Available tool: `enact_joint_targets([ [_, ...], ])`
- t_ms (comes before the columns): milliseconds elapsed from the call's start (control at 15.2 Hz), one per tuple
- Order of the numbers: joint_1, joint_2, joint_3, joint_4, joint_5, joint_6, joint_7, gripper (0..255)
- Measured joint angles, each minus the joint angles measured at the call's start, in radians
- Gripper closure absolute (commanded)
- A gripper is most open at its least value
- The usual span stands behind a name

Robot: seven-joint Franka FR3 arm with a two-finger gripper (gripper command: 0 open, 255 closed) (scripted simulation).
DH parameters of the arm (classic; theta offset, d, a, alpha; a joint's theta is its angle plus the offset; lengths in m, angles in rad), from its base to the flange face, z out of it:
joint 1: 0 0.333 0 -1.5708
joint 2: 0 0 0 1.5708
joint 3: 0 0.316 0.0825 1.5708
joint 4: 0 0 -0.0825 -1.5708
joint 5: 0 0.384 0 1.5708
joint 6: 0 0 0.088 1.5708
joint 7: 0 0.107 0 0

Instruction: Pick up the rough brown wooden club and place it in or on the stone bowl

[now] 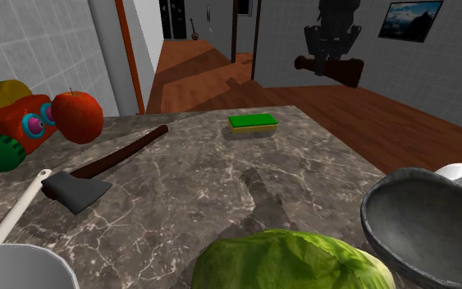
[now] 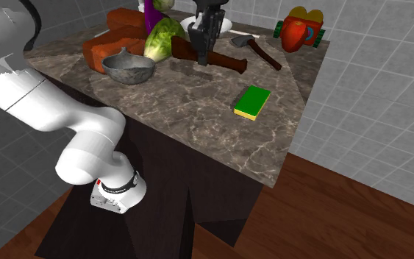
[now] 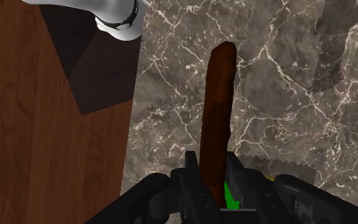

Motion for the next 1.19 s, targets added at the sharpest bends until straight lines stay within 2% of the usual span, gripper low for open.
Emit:
enact_joint_targets([
  [660, 0.054, -0.242, 0.092, -0.118, 0.125, -0.100, 0.155, 255],
  [1188, 0.087, -0.384, 0.181, -0.132, 0.259, -0.192, 0.306, 255],
])
